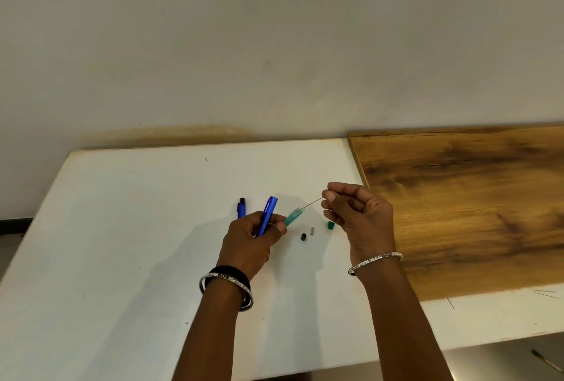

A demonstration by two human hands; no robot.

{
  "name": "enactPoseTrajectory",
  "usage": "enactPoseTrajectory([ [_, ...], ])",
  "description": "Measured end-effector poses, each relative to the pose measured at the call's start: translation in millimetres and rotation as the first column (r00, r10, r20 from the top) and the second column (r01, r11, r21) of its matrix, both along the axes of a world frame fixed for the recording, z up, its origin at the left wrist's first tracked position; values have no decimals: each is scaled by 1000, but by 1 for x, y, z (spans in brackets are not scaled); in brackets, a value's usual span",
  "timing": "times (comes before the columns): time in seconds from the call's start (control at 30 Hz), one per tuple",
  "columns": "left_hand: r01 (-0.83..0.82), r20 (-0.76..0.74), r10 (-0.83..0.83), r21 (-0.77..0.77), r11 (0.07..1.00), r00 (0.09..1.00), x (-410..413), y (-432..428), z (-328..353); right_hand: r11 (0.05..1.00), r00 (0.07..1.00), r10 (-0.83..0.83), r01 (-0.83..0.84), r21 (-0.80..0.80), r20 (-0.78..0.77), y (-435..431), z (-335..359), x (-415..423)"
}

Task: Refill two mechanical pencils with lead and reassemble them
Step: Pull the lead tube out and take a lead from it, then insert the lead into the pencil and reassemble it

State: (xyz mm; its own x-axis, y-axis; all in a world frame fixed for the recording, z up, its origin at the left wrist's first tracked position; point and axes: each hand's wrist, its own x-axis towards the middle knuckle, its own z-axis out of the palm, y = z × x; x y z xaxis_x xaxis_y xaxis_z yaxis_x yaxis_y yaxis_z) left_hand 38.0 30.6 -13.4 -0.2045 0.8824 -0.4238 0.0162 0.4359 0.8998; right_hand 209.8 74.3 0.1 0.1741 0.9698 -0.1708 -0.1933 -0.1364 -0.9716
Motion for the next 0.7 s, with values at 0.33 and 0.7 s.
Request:
enactPoseTrajectory([
  [0.33, -24, -493, 34, 26, 999, 870, 6, -1, -4, 974, 978, -208, 203, -103, -32, 1, -5, 10],
  [0.7, 38, -690, -75, -70, 997, 720, 14, -6, -3, 987, 991, -130, 127, -102, -26, 0, -3, 5],
])
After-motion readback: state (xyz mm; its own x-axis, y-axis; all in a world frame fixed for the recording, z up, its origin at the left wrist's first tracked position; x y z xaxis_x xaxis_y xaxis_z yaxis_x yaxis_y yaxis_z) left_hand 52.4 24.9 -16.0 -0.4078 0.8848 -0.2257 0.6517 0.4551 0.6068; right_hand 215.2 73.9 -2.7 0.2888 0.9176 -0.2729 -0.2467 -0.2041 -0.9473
